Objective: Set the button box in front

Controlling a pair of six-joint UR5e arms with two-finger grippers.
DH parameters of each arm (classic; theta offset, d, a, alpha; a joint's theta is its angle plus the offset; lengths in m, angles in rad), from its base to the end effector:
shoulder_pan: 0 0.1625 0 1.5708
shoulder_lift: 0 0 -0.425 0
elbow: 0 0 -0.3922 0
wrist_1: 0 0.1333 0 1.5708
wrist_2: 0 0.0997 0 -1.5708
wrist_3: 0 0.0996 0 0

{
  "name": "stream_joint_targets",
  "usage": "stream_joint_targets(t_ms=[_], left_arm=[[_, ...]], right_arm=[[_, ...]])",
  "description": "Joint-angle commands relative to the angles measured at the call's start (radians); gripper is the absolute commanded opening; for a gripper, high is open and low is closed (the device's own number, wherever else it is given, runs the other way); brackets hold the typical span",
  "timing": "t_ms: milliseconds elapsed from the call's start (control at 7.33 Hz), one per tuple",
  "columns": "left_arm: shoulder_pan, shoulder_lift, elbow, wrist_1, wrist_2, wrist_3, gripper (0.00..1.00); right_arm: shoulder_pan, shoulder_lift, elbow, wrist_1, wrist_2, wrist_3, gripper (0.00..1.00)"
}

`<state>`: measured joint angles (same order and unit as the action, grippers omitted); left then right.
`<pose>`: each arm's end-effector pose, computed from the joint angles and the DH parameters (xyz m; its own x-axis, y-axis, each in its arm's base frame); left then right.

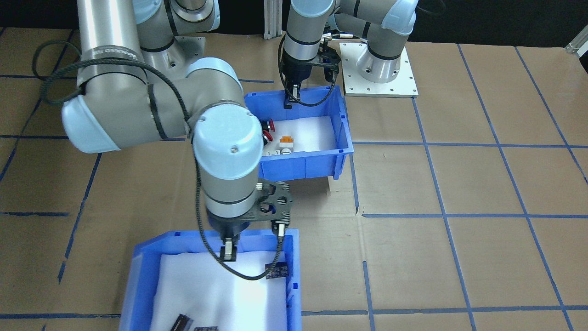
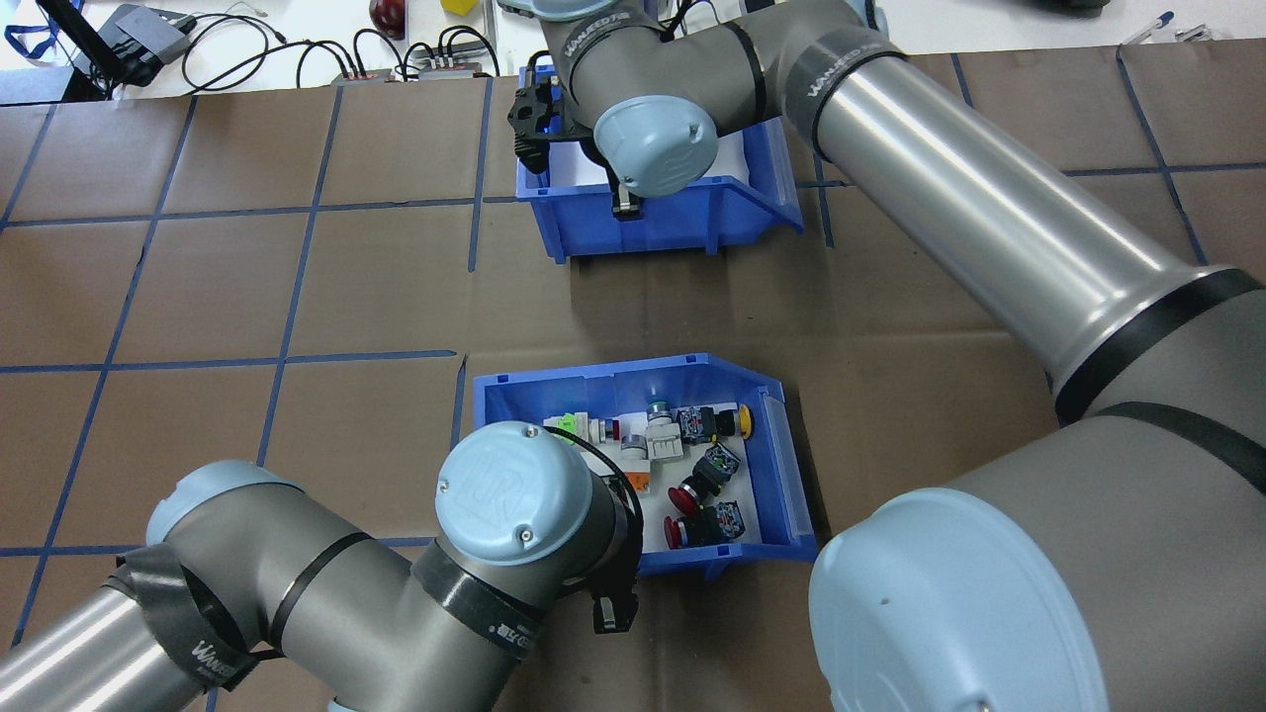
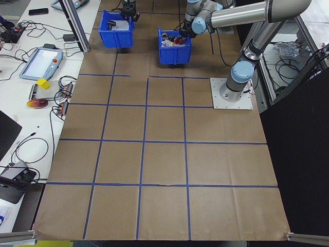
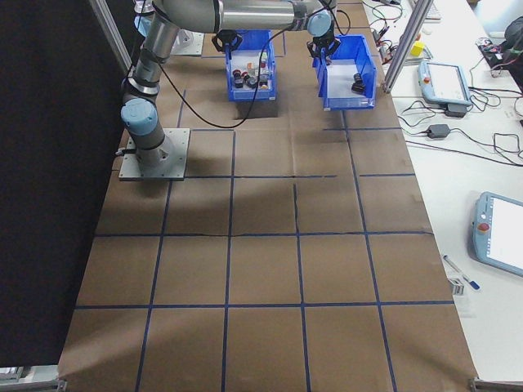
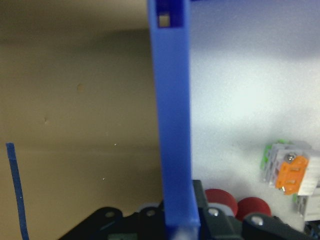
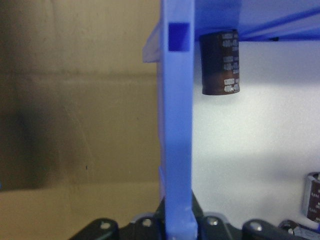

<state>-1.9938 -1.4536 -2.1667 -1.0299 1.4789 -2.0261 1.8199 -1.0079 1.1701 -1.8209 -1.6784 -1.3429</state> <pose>-0.2958 -0.3100 0.3111 0.0303 -0.9994 0.0155 -0.9936 -0.0284 0.1096 0.2968 -0.6693 0.3687 0.0210 -0.9937 0.1097 -0.9964 -0.0118 0.0844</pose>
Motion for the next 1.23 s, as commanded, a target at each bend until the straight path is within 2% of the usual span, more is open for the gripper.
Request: stream_joint_targets(t_ms=[0, 136, 409, 545, 818, 1091], left_arm=[[0.183, -0.031, 0.045, -0.003, -0.014, 0.136, 0.00], [0.216, -0.072, 0.118, -0.002, -0.060, 0.194, 0.00], [0.222, -0.236, 0.279, 0.005, -0.083, 0.228, 0.00], [0.224, -0.308, 0.356, 0.008, -0.132, 0.237, 0.00], [0.213, -0.474, 0.520, 0.010, -0.146, 0.228, 0.00], [0.205, -0.563, 0.567, 0.048, -0.146, 0.228, 0.00]], right_arm=[[-0.153, -0.066, 0.034, 0.034, 0.000, -0.178, 0.04], [-0.216, -0.108, 0.084, 0.032, 0.003, -0.247, 0.04], [-0.315, -0.194, 0.199, 0.026, 0.017, -0.313, 0.04], [-0.338, -0.248, 0.262, 0.026, 0.016, -0.343, 0.04], [-0.376, -0.380, 0.432, 0.011, 0.019, -0.344, 0.04], [-0.390, -0.469, 0.551, 0.000, 0.019, -0.340, 0.04]])
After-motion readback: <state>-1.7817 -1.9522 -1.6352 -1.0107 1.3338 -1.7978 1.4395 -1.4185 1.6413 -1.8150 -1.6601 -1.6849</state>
